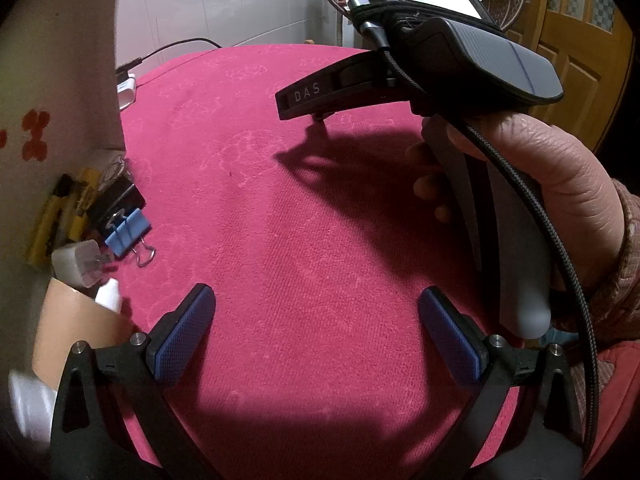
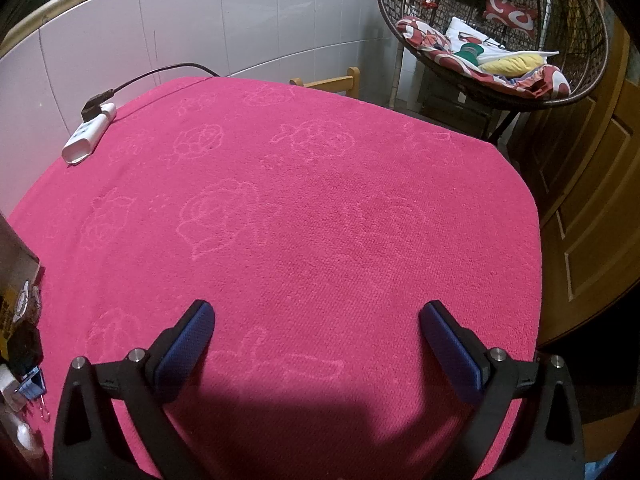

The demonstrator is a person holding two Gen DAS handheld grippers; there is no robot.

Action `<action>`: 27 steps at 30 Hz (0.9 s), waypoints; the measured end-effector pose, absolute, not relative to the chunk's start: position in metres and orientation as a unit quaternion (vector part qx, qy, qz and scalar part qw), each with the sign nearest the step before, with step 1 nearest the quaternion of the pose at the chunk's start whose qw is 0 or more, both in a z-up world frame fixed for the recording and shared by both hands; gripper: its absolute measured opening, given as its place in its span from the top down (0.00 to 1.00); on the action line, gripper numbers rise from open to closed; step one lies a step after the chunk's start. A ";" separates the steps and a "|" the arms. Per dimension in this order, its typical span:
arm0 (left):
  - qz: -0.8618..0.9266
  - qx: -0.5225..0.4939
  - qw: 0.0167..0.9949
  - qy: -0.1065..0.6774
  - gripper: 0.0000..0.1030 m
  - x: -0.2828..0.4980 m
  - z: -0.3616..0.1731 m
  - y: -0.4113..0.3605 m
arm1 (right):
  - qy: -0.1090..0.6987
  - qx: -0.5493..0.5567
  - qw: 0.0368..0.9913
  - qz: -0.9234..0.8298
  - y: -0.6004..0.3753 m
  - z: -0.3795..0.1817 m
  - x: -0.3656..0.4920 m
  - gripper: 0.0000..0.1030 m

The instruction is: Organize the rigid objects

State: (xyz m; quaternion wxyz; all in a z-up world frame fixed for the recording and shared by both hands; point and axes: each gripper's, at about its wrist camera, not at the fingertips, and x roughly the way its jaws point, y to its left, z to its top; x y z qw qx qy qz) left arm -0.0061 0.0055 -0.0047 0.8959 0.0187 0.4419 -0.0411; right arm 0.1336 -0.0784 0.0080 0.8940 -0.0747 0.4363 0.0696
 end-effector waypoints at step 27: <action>-0.041 0.018 0.896 0.442 0.00 -0.006 -0.005 0.005 | 0.438 -0.074 0.893 0.070 -0.079 0.008 0.133 0.00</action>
